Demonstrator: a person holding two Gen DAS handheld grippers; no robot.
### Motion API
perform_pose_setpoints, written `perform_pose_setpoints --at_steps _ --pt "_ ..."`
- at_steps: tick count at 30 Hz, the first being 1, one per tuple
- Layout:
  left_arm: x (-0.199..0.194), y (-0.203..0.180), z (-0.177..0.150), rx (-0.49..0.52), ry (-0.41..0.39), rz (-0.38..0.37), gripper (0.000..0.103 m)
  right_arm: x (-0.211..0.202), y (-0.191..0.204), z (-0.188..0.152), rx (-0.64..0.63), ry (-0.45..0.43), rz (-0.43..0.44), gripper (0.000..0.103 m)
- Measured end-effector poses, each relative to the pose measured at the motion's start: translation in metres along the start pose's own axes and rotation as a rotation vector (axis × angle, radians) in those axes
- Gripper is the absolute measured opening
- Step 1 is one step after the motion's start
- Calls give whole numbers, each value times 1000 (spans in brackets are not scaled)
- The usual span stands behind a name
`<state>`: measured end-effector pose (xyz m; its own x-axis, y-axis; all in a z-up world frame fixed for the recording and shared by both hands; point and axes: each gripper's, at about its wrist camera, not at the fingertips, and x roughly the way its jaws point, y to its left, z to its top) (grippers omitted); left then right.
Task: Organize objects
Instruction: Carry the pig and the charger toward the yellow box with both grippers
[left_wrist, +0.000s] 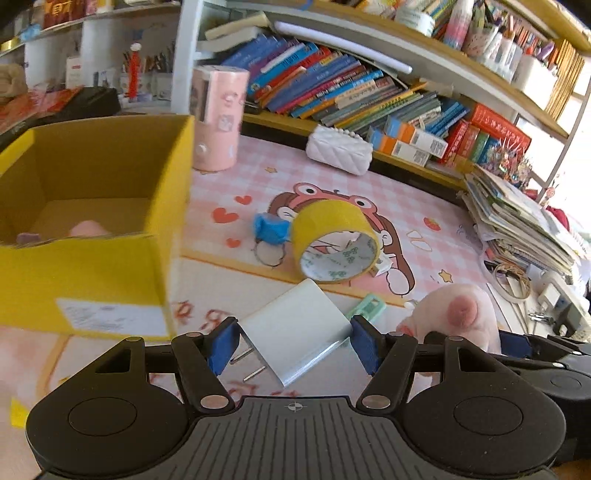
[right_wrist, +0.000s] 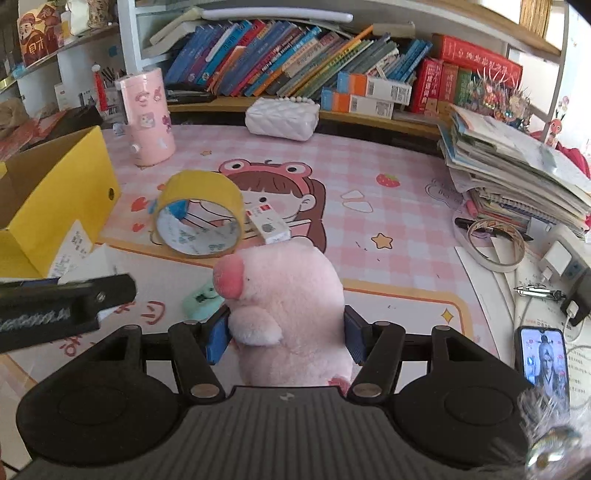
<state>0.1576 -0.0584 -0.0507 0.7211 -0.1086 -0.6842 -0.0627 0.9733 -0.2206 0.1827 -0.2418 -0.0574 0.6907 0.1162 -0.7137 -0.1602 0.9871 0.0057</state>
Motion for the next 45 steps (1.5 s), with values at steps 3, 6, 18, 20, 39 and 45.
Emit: perform_pose_setpoints --at_steps 3,6,18,20,39,45 --pt "-18 15 -8 -9 -13 -7 65 -11 15 -5 -3 -4 -4 59" --pt "-36 33 -17 -17 -24 -10 65 -23 34 -12 -7 -7 -2 59" --pt "-113 123 -49 -82 -63 40 65 -74 135 -52 -53 1 47 59" --pt "-124 138 -55 -97 -63 54 65 -81 154 -62 -76 3 62 59" --pt "-194 210 -81 -111 -138 89 65 -124 248 -95 -117 -28 124 59" --pt "-201 219 -81 -110 -154 81 65 -129 258 -97 -115 -26 122 59"
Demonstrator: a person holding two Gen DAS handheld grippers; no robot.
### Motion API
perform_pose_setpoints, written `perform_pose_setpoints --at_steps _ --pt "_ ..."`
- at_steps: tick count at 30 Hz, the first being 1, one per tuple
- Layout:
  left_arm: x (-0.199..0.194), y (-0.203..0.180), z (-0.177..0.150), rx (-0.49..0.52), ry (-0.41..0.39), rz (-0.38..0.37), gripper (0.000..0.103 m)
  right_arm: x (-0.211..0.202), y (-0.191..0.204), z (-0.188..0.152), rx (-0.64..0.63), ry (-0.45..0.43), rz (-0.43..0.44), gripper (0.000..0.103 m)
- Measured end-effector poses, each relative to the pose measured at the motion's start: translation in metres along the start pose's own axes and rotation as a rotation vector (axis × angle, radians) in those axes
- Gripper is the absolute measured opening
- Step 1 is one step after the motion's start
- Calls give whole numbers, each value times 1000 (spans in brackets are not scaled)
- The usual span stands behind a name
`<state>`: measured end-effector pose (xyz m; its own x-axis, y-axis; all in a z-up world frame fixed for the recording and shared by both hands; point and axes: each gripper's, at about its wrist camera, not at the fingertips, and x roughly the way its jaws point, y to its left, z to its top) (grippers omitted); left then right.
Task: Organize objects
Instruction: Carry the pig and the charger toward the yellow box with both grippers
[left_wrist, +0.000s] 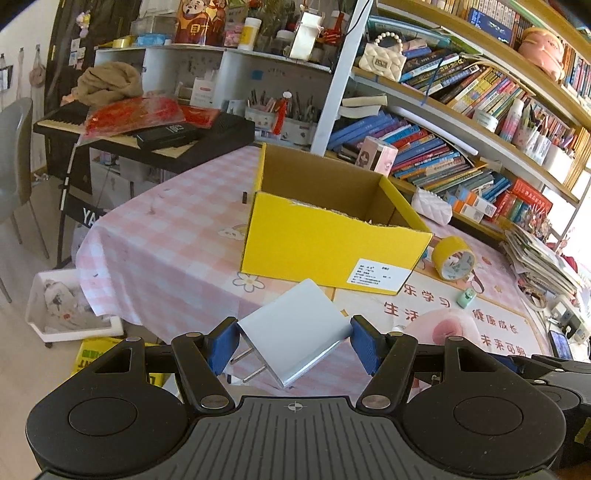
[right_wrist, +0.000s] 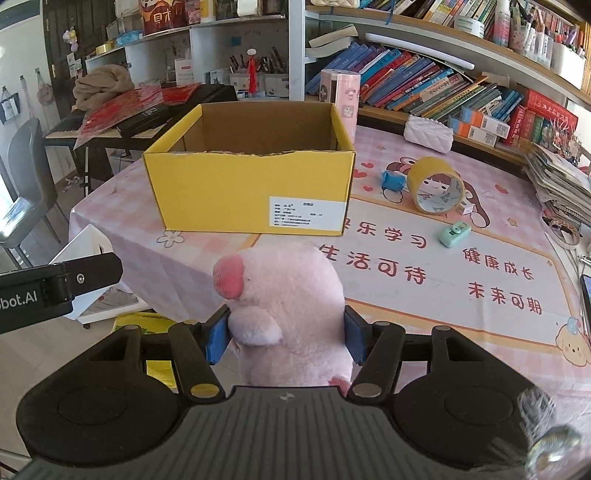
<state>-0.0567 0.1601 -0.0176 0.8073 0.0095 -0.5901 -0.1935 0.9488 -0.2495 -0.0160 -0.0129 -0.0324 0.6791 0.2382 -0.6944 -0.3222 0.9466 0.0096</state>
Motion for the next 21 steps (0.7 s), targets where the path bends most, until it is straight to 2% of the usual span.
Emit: perform_pose_setpoints --at_steps 12,21 --pt "7 -8 32 63 -86 -49 65 1 -4 16 39 -29 -30 59" --pt "40 -28 81 121 -184 -36 65 16 -22 84 59 -168 -44 59"
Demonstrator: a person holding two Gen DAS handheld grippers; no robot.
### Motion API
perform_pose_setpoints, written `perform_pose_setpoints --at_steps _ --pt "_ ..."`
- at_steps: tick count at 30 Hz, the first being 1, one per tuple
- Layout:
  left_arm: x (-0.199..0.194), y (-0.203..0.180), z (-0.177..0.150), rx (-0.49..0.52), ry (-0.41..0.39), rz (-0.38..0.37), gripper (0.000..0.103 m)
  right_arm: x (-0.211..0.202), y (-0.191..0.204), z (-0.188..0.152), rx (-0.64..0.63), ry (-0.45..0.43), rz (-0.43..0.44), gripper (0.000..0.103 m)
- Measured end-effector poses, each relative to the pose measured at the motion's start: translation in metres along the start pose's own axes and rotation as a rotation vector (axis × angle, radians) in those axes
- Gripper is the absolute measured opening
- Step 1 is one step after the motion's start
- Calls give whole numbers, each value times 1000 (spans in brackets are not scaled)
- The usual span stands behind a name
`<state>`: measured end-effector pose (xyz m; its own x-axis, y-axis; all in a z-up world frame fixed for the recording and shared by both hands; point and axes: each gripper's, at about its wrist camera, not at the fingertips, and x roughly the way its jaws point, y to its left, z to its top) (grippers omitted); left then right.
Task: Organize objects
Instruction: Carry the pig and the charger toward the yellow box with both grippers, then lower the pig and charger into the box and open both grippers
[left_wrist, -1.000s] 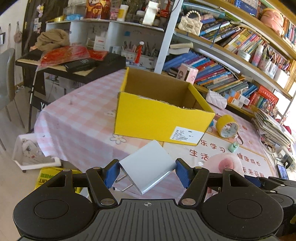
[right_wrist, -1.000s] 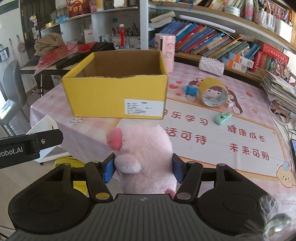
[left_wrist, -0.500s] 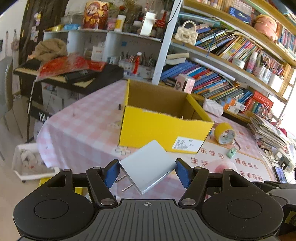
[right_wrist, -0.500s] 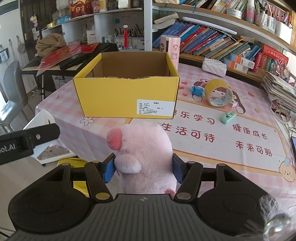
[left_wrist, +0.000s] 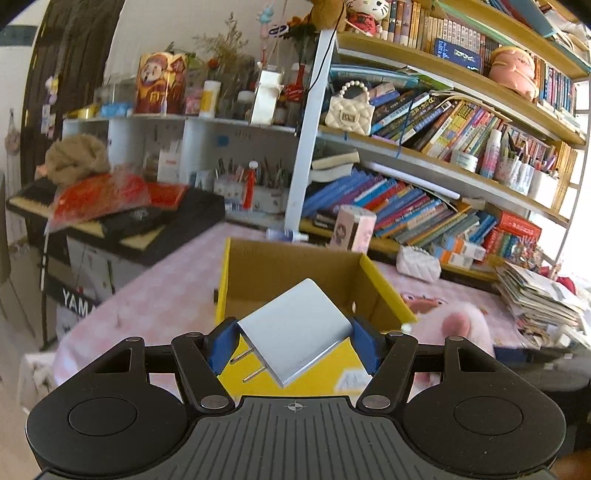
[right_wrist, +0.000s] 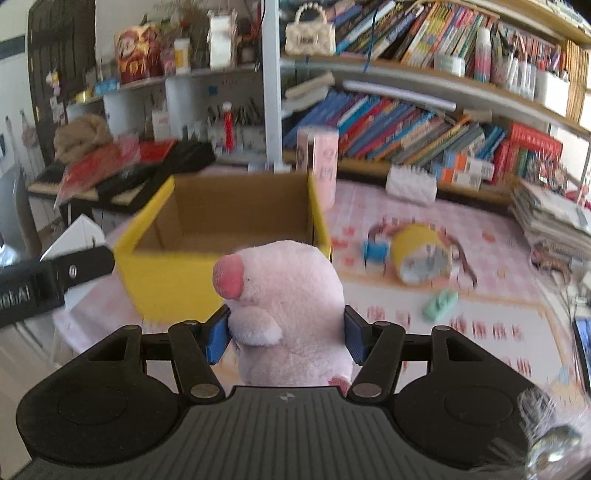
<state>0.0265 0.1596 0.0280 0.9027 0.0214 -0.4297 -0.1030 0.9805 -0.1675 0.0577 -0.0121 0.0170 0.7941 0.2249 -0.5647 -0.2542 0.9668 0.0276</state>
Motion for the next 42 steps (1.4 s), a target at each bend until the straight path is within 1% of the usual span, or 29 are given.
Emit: perform_pose_setpoints --at_steps 5,8,11,15,20,24,27,30,34,38,42 --pt "38 -5 17 18 0 18 65 30 -7 42 -7 -62 10 59" --pt "62 -10 23 35 3 36 65 51 -11 62 -24 -84 19 59" --pt "86 -14 27 55 24 61 65 75 -13 79 -39 -90 38 59" --pt "115 -18 26 80 72 87 65 105 -11 96 -68 -74 79 59" --pt "144 -23 21 118 137 112 65 142 -5 107 -110 -23 142 59" --pt "160 -25 16 124 181 118 66 167 -1 113 -137 7 155 59" --pt "171 -26 12 116 219 120 66 187 2 115 -162 50 183 59" --pt "178 -25 7 106 258 126 66 205 6 113 -196 116 219 59" --pt "184 -26 1 97 301 130 66 224 13 106 -242 178 241 59" --pt "187 -24 -1 78 320 135 66 237 20 99 -297 248 259 59" --pt "189 -24 -3 69 336 143 66 239 23 93 -338 261 252 59"
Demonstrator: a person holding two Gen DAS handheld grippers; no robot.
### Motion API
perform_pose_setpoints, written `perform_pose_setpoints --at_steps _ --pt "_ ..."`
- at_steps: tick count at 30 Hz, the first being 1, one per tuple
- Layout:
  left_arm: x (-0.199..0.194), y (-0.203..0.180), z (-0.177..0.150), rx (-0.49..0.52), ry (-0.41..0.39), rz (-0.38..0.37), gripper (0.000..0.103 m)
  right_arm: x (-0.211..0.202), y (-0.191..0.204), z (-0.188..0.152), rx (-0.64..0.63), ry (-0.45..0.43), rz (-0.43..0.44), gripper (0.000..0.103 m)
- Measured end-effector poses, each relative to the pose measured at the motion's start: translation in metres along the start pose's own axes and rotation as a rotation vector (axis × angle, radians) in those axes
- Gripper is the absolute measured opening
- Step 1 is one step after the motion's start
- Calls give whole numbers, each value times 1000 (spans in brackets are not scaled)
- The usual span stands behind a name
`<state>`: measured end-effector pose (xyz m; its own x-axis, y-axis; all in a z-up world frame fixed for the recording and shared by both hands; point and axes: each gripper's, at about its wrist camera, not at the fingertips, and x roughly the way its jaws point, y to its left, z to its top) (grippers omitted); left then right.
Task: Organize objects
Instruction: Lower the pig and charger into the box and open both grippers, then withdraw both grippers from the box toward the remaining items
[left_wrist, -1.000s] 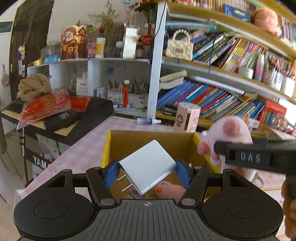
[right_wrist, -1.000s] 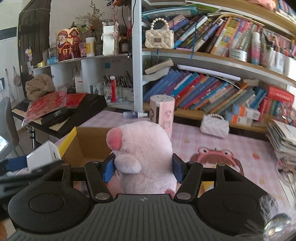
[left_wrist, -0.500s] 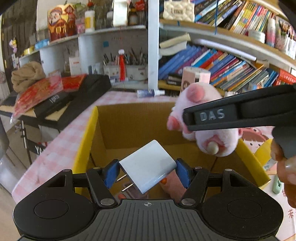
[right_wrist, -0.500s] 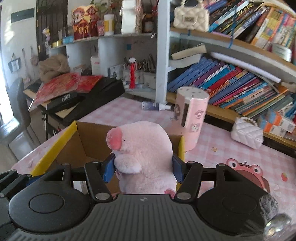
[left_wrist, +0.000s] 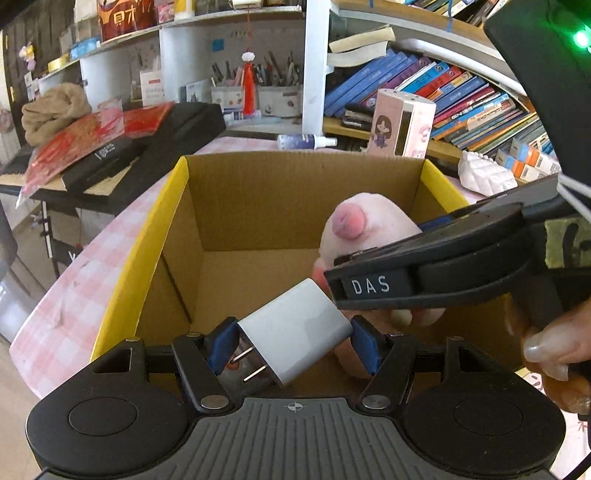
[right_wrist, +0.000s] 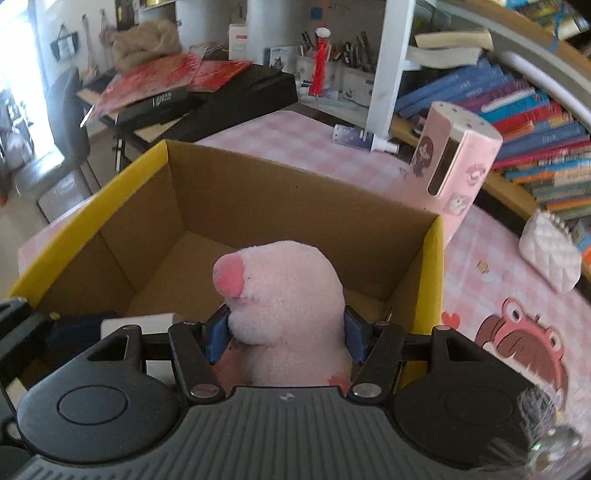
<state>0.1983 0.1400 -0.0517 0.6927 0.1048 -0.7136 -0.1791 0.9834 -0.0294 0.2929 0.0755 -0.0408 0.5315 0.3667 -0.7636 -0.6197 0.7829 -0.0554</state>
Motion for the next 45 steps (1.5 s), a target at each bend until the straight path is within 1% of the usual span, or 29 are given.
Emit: perform_pose_setpoints --at_steps 2,4,6,8,10,12,13,16,19,21,23,25,27,29,34,39,45 --pt "1 -1 -1 -3 5 2 66 1 1 1 -12 9 0 59" --pt "-2 -2 -2 -3 -11 8 65 1 2 1 -25 15 0 59" --pt "-7 -2 -2 -15 -40 4 65 0 4 0 -38 10 -1 59" --pt "-11 -3 0 -8 -72 13 66 -1 5 1 -45 1 -6 62" --pt "-15 -4 2 -1 -88 13 67 -4 6 0 -45 -14 -11 64" --pt "-21 -5 2 3 -104 13 69 -12 5 1 -37 -42 -12 65" --pt "-24 -5 2 3 -111 12 72 -17 4 1 -32 -60 -14 68" --pt "-37 -5 2 6 -147 3 73 -35 4 2 -21 -117 -28 74" --pt "-54 -5 1 16 -191 1 74 -55 4 0 -2 -169 -59 74" --pt "-67 -3 -1 14 -223 0 76 -71 4 -4 28 -202 -74 75" --pt "-82 -1 -5 10 -257 4 82 -88 4 -10 54 -241 -90 76" --pt "-92 2 -9 10 -272 6 83 -103 5 -18 77 -279 -115 76" --pt "-102 6 -15 2 -273 12 83 -119 6 -29 114 -312 -152 76" --pt "-110 12 -22 -16 -270 18 83 -131 7 -41 155 -326 -176 76" --pt "-127 30 -44 -88 -245 38 83 -150 18 -72 201 -327 -231 76" --pt "-141 39 -75 -123 -205 61 84 -161 37 -111 244 -285 -262 77" --pt "-158 43 -113 -165 -142 55 85 -174 64 -160 250 -212 -275 79"
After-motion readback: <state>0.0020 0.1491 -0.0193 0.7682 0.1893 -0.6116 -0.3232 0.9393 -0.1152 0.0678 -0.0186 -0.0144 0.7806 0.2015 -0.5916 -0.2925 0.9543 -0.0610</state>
